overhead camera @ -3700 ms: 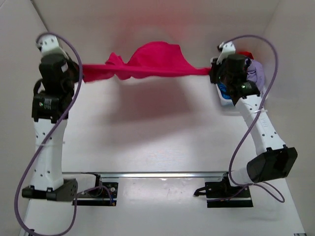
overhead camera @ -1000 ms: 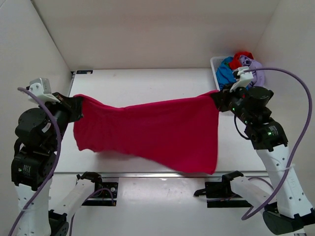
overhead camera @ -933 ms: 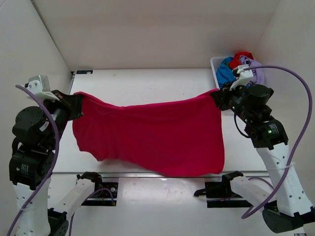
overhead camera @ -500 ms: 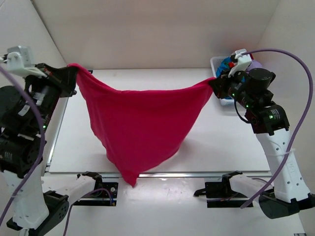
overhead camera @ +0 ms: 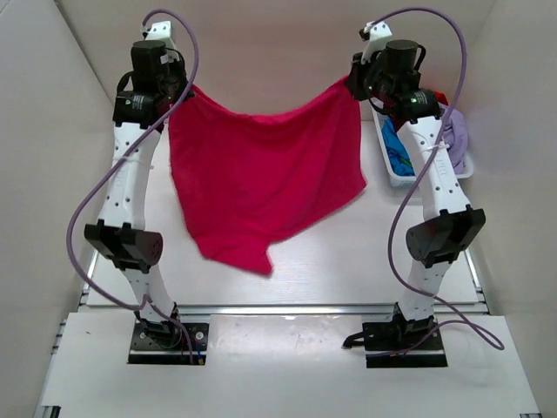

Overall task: Fold and stack the t-shirts
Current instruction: Flatten out the tshirt

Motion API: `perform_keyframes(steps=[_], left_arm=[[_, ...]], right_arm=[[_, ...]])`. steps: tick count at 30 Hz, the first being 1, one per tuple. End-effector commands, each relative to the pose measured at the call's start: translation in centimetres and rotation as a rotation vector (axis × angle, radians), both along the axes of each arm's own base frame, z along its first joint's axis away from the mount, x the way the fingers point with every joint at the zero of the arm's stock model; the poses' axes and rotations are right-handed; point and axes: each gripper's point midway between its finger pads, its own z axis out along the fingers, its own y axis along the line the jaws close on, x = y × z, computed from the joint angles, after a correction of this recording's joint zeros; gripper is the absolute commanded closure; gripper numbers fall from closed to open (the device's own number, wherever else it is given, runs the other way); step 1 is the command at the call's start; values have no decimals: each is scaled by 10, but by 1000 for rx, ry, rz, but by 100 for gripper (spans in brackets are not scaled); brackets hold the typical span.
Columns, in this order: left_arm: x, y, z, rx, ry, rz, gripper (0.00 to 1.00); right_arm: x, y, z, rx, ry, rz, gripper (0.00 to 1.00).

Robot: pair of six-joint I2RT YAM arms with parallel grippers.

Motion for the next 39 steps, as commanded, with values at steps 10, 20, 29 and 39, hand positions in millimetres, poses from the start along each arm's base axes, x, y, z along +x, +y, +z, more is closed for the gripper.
perform_keyframes(steps=[10,20,29,39], left_arm=[[-122,15,195,8,-528,9,100],[-199,14,-92,-117,139,-2,100],[-320,11,-280,-270,504,52,100],[-357,-8,-312,-316,627,-39,100]], right_arm=[[-66,-41,58,-55,-205,-55,100],[-147,-22,-184,-7,256,31,100],[-259,1,-280,6,655,55,100],[-311,-37,-329,43,881,-61,100]])
